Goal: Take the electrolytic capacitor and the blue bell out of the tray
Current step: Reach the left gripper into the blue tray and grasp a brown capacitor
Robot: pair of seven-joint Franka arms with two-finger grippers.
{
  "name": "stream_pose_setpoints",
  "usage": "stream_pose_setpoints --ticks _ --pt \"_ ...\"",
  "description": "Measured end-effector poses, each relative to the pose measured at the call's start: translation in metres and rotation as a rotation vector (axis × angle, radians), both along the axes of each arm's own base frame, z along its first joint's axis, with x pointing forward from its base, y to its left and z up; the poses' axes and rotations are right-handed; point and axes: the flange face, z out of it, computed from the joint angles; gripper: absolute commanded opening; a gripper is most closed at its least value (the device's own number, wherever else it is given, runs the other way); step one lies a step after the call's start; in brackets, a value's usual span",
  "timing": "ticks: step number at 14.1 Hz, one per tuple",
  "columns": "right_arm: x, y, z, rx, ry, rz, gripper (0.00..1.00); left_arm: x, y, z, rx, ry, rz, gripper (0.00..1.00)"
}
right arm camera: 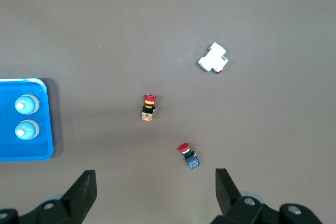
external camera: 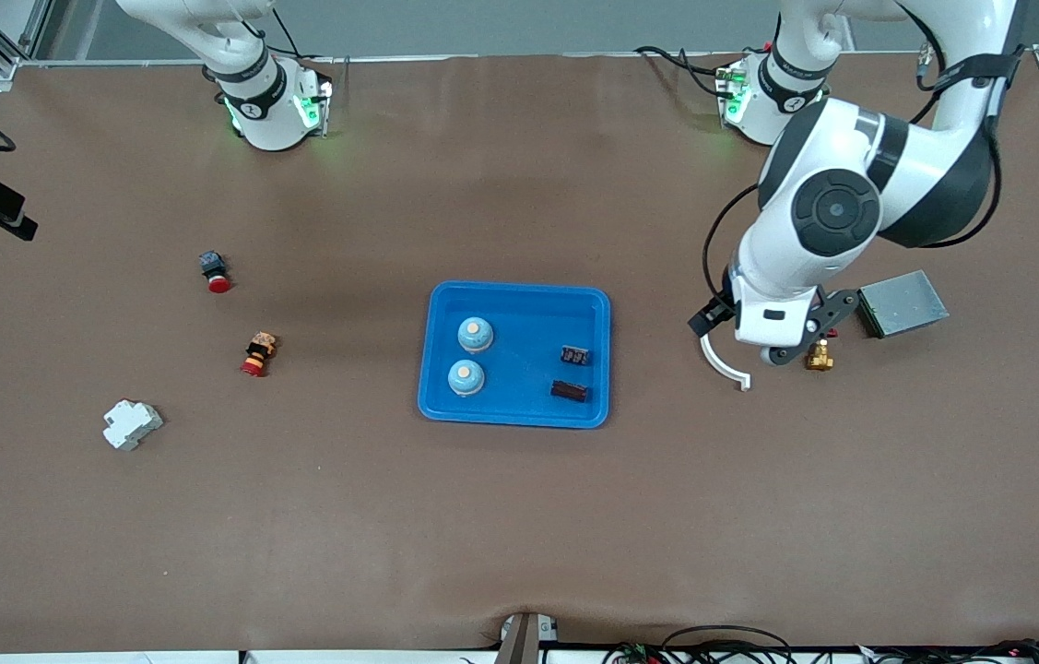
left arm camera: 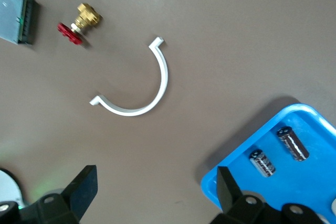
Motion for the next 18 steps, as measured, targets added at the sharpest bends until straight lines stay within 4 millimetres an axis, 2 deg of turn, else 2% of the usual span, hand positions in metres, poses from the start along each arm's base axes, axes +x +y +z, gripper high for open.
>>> stream_pose_setpoints --ticks 7,9,14,18 --pt "0.0 -0.001 0.005 0.007 -0.012 -0.002 1.0 -0.013 -0.032 -0.043 -0.05 -0.033 0.146 1.0" --pt "0.0 -0.001 0.005 0.007 -0.012 -0.003 1.0 -0.015 -0.048 -0.059 -0.054 -0.043 0.2 1.0" --pt "0.0 -0.001 0.007 0.008 -0.017 -0.003 1.0 -0.022 -0.09 -0.113 -0.062 -0.065 0.372 1.0" --pt "0.0 -0.001 0.008 0.008 -0.019 -0.003 1.0 -0.022 -0.114 -0.156 -0.096 -0.096 0.499 1.0"
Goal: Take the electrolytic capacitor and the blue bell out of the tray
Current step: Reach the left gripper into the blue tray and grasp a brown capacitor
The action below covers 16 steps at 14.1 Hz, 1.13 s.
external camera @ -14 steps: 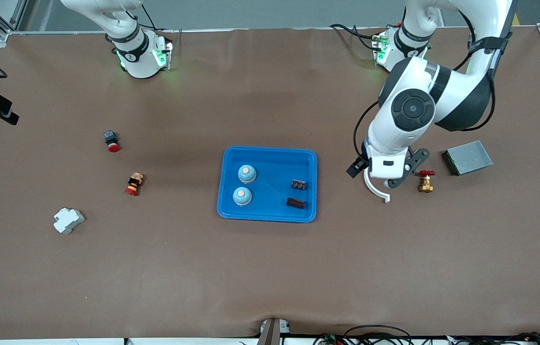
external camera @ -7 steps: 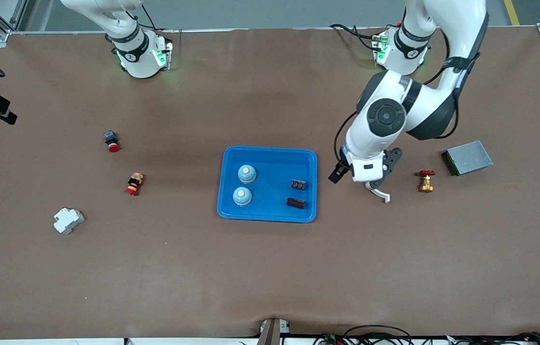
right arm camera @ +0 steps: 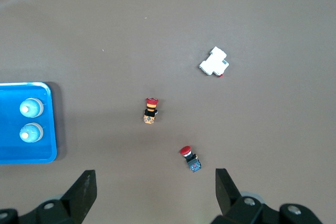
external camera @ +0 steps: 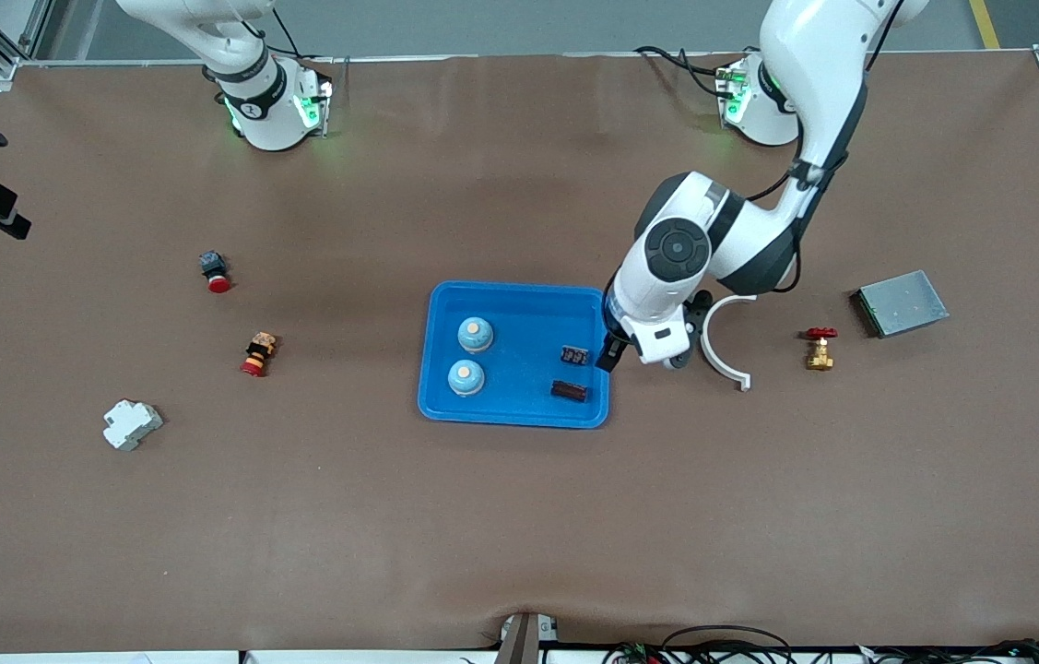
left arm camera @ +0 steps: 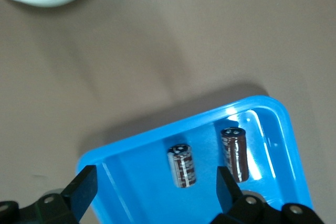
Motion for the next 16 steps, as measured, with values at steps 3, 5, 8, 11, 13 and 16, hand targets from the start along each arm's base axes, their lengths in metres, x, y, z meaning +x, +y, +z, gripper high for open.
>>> stream_pose_setpoints --ticks 3,5,8,11,13,16 --pt "0.0 0.0 0.0 0.0 0.0 0.0 1.0 -0.004 -0.019 -0.033 -0.028 -0.022 0.067 0.83" --pt "0.0 0.0 0.0 0.0 0.0 0.0 1.0 -0.003 -0.029 -0.049 -0.034 -0.016 0.106 0.75" --pt "0.0 -0.001 0.0 0.0 -0.001 -0.001 1.0 0.0 -0.039 -0.067 -0.035 -0.004 0.135 0.71" --pt "0.0 -0.002 0.0 0.0 -0.001 -0.005 1.0 0.002 -0.04 -0.078 -0.038 -0.002 0.142 0.67" --pt "0.0 -0.003 0.0 0.0 0.0 -0.006 1.0 -0.001 -0.043 -0.083 -0.034 0.004 0.136 0.57" --pt "0.0 -0.003 0.0 0.0 0.0 -0.006 1.0 -0.005 -0.046 -0.086 -0.032 0.007 0.13 0.1"
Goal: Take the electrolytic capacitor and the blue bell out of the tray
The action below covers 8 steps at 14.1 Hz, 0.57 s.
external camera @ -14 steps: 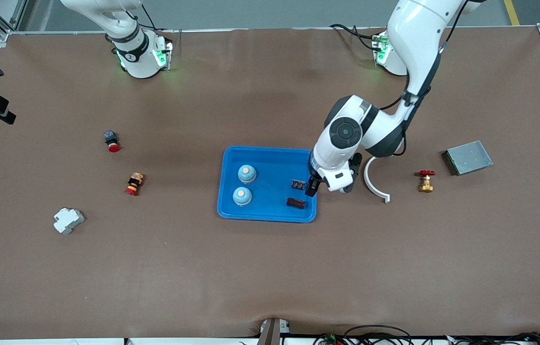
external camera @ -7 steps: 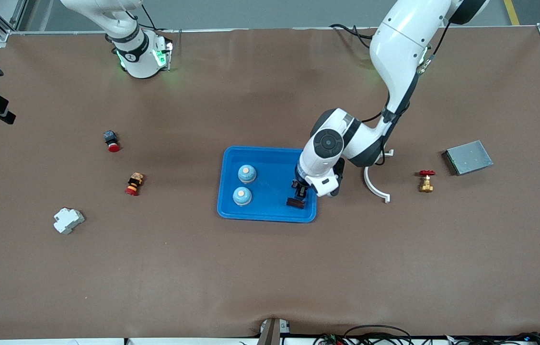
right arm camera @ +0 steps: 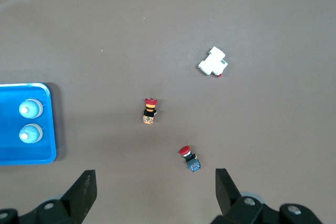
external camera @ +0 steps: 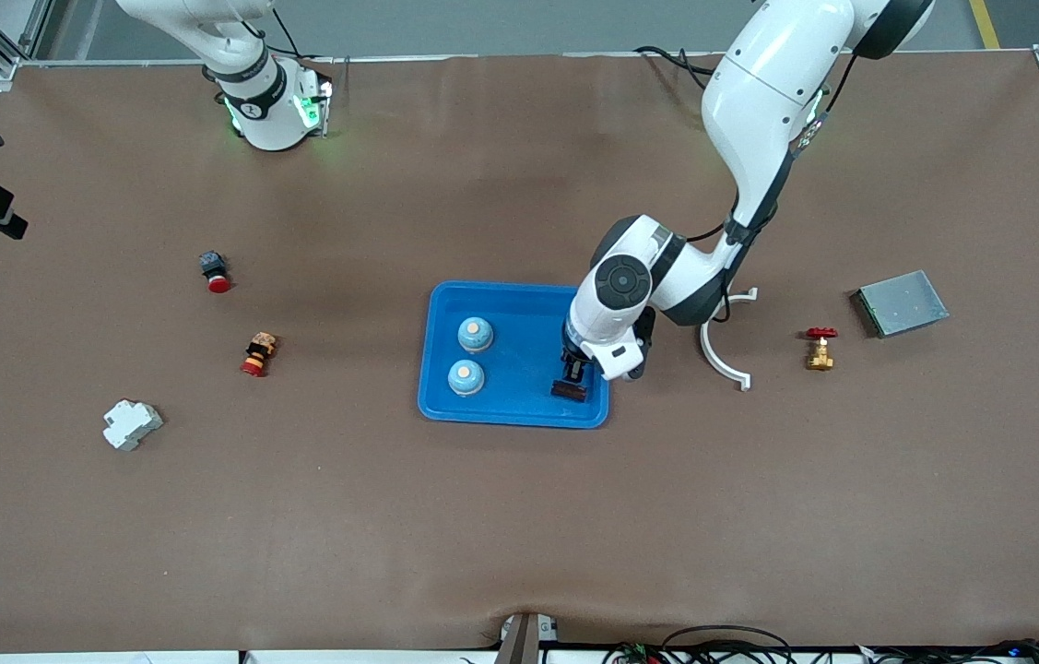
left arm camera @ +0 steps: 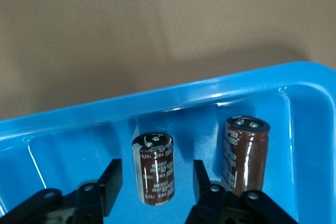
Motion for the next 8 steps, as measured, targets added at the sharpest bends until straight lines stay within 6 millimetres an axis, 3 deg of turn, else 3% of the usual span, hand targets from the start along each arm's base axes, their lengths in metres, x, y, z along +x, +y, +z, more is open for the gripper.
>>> stream_pose_setpoints --ticks 1,8 --pt "0.0 0.0 0.0 0.0 0.0 0.0 1.0 -0.0002 0.0 -0.0007 0.0 0.001 0.0 0.0" --pt "0.0 0.0 0.0 0.0 0.0 0.0 1.0 0.006 0.002 0.0054 0.0 -0.007 0.006 0.0"
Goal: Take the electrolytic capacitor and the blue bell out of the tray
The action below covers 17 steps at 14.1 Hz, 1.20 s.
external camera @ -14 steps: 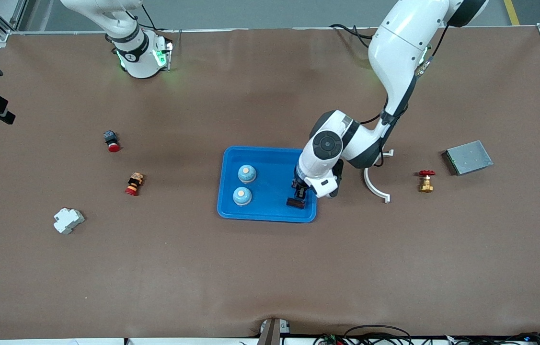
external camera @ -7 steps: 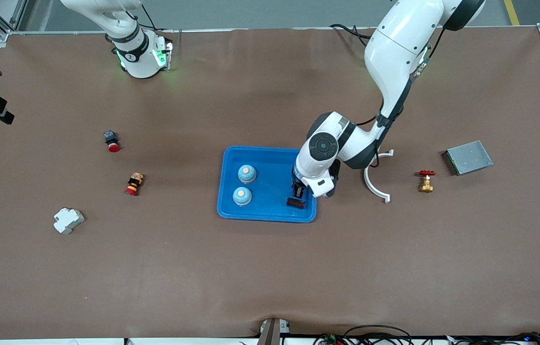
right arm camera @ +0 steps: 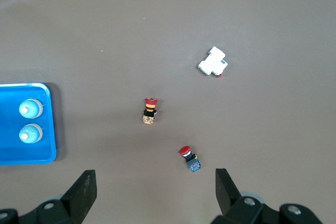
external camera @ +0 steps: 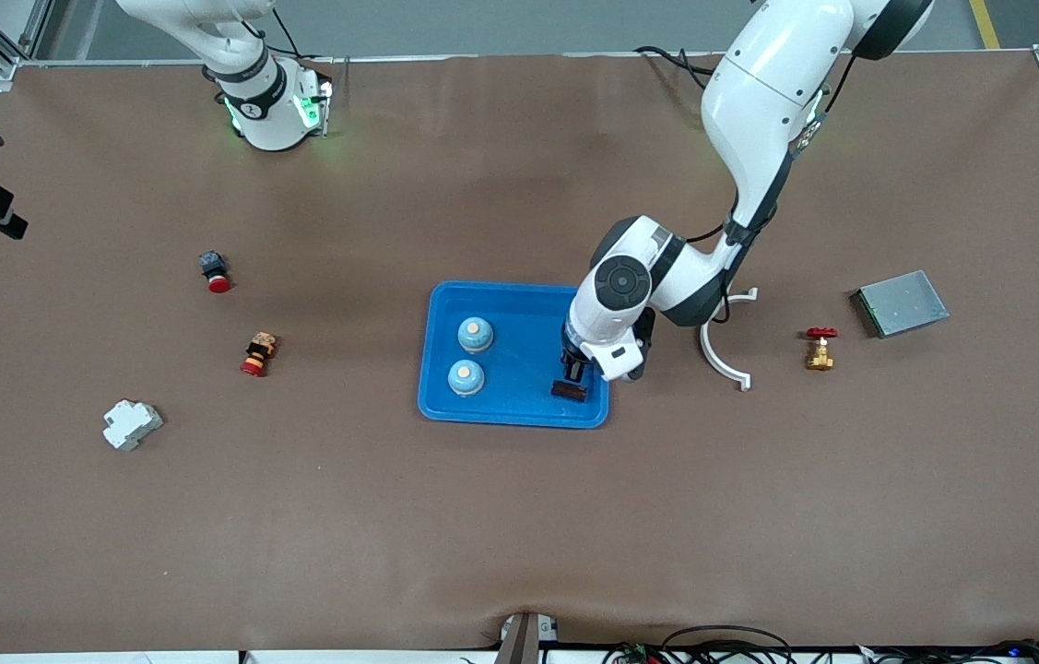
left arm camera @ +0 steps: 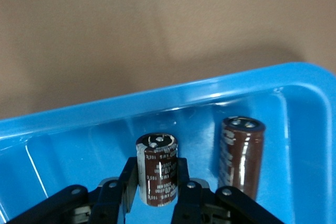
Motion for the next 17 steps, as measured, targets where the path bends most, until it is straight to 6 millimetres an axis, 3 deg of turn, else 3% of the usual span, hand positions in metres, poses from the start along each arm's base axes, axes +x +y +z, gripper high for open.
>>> stream_pose_setpoints --ticks 4,10,14,17 --pt "0.0 0.0 0.0 0.0 0.0 0.0 1.0 0.02 0.02 0.042 0.04 -0.021 -0.007 0.0" --pt "0.0 0.0 0.0 0.0 0.0 0.001 1.0 0.045 0.081 0.122 0.085 0.0 -0.107 0.0" --pt "0.0 0.0 0.0 0.0 0.0 0.001 1.0 0.057 0.132 0.149 0.111 0.043 -0.156 0.0" --pt "0.0 0.0 0.0 0.0 0.0 0.001 1.0 0.065 0.173 0.153 0.125 0.097 -0.193 0.0"
